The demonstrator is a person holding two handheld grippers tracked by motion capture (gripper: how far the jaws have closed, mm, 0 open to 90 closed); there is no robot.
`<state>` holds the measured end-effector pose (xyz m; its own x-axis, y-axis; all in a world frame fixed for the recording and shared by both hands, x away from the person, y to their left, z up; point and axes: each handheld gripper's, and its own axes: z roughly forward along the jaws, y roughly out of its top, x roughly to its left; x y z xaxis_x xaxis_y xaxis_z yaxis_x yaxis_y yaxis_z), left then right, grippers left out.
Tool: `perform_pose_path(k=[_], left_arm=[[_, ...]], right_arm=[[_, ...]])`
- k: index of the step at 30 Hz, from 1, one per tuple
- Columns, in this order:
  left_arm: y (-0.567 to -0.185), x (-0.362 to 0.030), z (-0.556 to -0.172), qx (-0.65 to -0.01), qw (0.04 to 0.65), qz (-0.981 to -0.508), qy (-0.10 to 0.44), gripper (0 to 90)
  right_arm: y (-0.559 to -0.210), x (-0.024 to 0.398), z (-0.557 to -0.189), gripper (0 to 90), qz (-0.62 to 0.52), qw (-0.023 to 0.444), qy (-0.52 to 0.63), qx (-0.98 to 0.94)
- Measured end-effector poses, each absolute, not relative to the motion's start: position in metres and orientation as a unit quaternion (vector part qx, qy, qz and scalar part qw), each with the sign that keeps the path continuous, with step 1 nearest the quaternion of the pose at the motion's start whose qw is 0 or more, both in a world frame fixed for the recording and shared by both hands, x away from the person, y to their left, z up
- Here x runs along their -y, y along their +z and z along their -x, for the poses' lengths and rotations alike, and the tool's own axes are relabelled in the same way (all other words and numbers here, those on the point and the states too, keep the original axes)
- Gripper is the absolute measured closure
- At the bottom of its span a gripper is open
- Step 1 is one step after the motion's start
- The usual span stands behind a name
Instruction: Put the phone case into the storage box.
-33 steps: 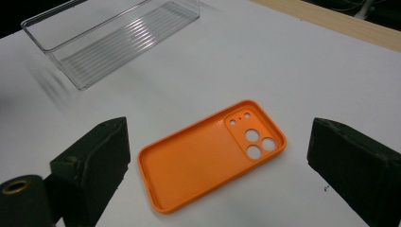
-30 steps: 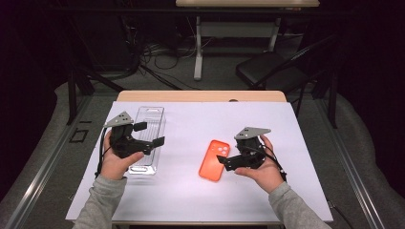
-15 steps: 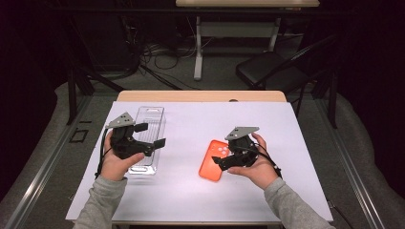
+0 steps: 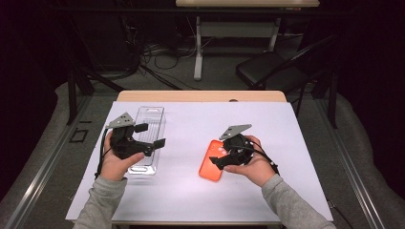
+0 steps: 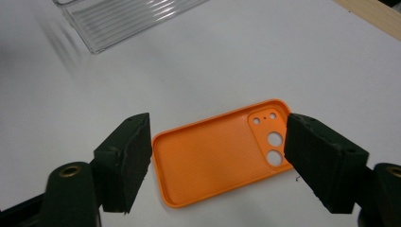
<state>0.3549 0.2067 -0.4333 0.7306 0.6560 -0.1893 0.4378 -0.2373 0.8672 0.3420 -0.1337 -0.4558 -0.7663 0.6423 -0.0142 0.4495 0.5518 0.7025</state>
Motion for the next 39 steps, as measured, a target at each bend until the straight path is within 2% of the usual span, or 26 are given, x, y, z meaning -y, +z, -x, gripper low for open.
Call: perform_pose_path(k=[1,12,22,24,39], left_arm=[[-0.433,-0.207,-0.355,-0.351,0.507,-0.780,0.107,3.6],[-0.435,-0.206,-0.355,-0.349,0.503,-0.783,0.109,5.6],[-0.436,-0.206,-0.356,-0.351,0.500,-0.785,0.107,6.8],[-0.436,-0.206,-0.356,-0.351,0.499,-0.785,0.107,7.2],[-0.438,-0.206,-0.357,-0.353,0.497,-0.786,0.104,8.5]], right_arm=[[-0.455,0.132,-0.343,27.8,-0.312,0.134,0.351,-0.872],[-0.462,0.120,-0.344,33.1,-0.284,0.134,0.312,-0.897],[-0.470,0.110,-0.348,39.2,-0.283,0.119,0.291,-0.906],[-0.471,0.109,-0.348,42.6,-0.285,0.111,0.289,-0.907],[-0.486,0.097,-0.348,47.0,-0.268,0.089,0.242,-0.928]])
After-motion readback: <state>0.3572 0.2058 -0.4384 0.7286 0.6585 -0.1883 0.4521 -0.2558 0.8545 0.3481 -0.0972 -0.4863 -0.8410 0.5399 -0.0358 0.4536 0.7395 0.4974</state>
